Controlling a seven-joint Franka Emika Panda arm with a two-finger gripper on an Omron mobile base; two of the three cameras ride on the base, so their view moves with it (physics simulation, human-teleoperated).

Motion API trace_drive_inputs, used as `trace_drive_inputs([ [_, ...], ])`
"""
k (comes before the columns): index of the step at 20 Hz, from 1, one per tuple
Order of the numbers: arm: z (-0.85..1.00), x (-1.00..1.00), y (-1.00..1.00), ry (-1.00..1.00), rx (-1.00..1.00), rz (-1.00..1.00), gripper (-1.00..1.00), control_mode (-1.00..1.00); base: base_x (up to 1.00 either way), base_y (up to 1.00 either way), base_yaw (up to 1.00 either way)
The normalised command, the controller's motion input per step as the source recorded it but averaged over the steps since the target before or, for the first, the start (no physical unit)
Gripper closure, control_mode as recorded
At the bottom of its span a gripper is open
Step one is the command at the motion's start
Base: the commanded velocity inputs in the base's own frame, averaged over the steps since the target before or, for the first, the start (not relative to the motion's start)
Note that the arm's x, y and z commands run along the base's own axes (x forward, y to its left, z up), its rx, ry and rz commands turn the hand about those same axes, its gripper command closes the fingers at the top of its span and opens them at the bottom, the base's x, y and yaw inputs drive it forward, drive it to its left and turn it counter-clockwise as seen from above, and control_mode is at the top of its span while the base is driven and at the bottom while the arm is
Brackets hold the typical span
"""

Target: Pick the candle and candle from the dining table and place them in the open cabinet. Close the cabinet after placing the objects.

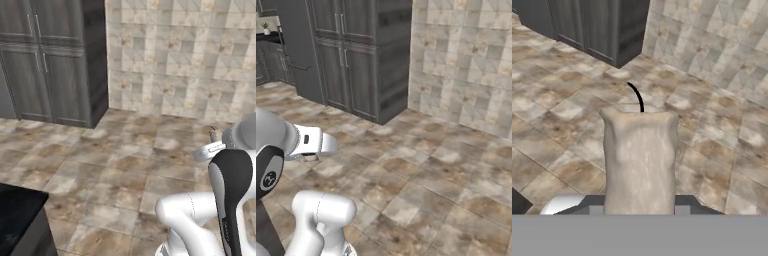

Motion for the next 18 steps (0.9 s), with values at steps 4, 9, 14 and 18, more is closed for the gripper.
trace_drive_inputs([
  [4, 0.00, 0.00, 0.00, 0.00, 0.00, 0.00, 1.00, 1.00, 0.44, -0.15, 0.22],
  [9, 0.00, 0.00, 0.00, 0.00, 0.00, 0.00, 1.00, 1.00, 0.41, -0.15, 0.22],
  [14, 0.00, 0.00, 0.00, 0.00, 0.00, 0.00, 1.00, 1.00, 0.47, -0.12, 0.26],
  [18, 0.00, 0.00, 0.00, 0.00, 0.00, 0.00, 1.00, 1.00, 0.49, -0.12, 0.28],
])
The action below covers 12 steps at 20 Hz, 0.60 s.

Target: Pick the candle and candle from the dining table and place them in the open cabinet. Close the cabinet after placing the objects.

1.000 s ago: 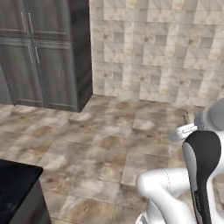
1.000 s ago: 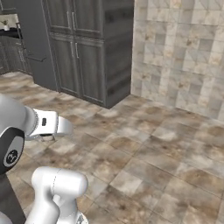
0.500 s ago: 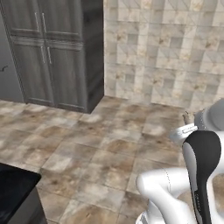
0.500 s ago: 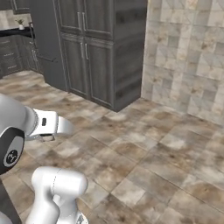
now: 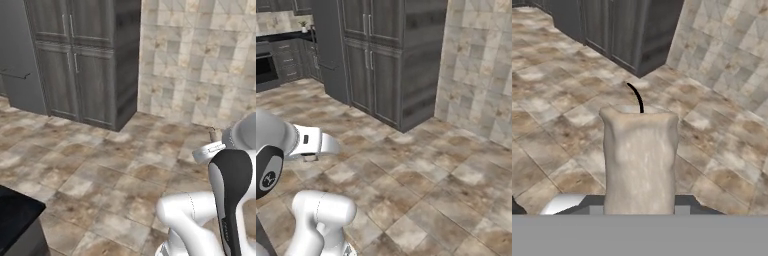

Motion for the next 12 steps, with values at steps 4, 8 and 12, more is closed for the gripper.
trace_drive_inputs([
  [4, 0.00, 0.00, 0.00, 0.00, 0.00, 0.00, 1.00, 1.00, 0.56, -0.14, 0.28],
  [8, 0.00, 0.00, 0.00, 0.00, 0.00, 0.00, 1.00, 1.00, 0.59, -0.16, 0.27],
  [12, 0.00, 0.00, 0.00, 0.00, 0.00, 0.00, 1.00, 1.00, 0.61, -0.16, 0.27],
])
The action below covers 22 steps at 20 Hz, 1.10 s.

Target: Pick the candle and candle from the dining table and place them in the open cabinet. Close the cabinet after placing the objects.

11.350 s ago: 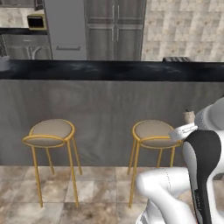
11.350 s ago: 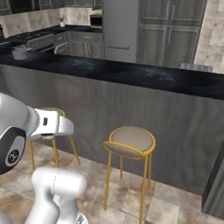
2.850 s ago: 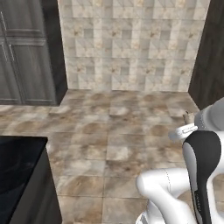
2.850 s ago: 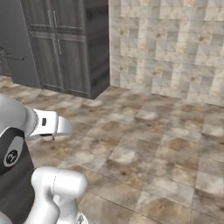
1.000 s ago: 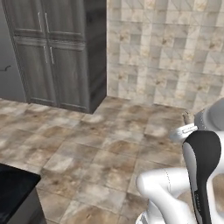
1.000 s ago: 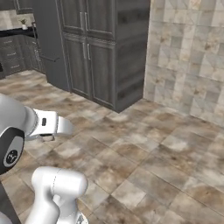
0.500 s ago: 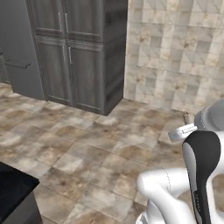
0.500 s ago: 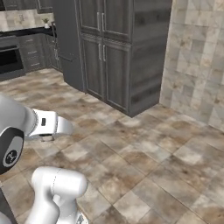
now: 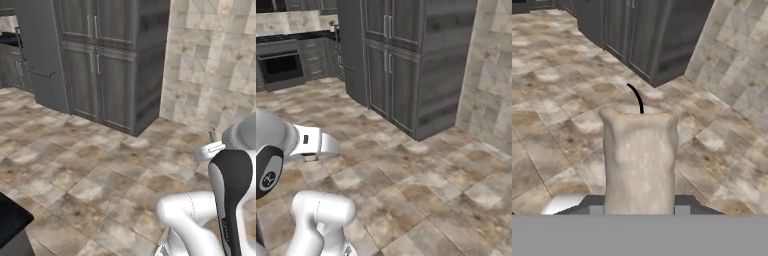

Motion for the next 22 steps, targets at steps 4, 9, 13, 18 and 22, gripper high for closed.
trace_drive_inputs([
  [4, 0.00, 0.00, 0.00, 0.00, 0.00, 0.00, 1.00, 1.00, 0.65, -0.13, 0.26],
  [9, 0.00, 0.00, 0.00, 0.00, 0.00, 0.00, 1.00, 1.00, 0.65, -0.06, 0.25],
  [13, 0.00, 0.00, 0.00, 0.00, 0.00, 0.00, 1.00, 1.00, 0.61, 0.00, 0.22],
  [18, 0.00, 0.00, 0.00, 0.00, 0.00, 0.00, 1.00, 1.00, 0.68, 0.00, 0.12],
  [22, 0.00, 0.00, 0.00, 0.00, 0.00, 0.00, 1.00, 1.00, 0.72, 0.00, 0.07],
])
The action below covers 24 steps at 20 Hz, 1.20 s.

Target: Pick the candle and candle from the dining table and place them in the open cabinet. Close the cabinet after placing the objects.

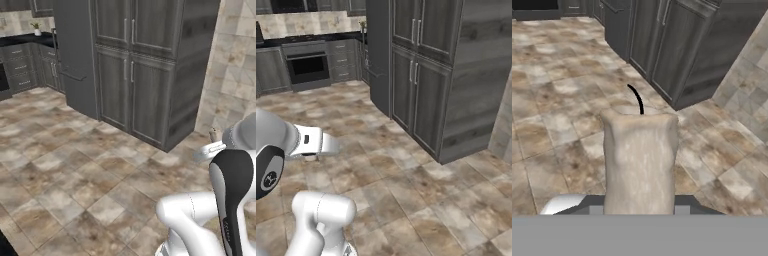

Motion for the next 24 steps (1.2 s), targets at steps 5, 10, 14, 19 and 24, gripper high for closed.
trace_drive_inputs([
  [5, 0.00, 0.00, 0.00, 0.00, 0.00, 0.00, 1.00, 1.00, 0.69, 0.05, 0.03],
  [10, 0.00, 0.00, 0.00, 0.00, 0.00, 0.00, 1.00, 1.00, 0.70, 0.06, 0.03],
  [14, 0.00, 0.00, 0.00, 0.00, 0.00, 0.00, 1.00, 1.00, 0.83, 0.23, 0.00],
  [19, 0.00, 0.00, 0.00, 0.00, 0.00, 0.00, 1.00, 1.00, 0.80, 0.23, 0.00],
  [24, 0.00, 0.00, 0.00, 0.00, 0.00, 0.00, 1.00, 1.00, 0.60, 0.14, 0.00],
])
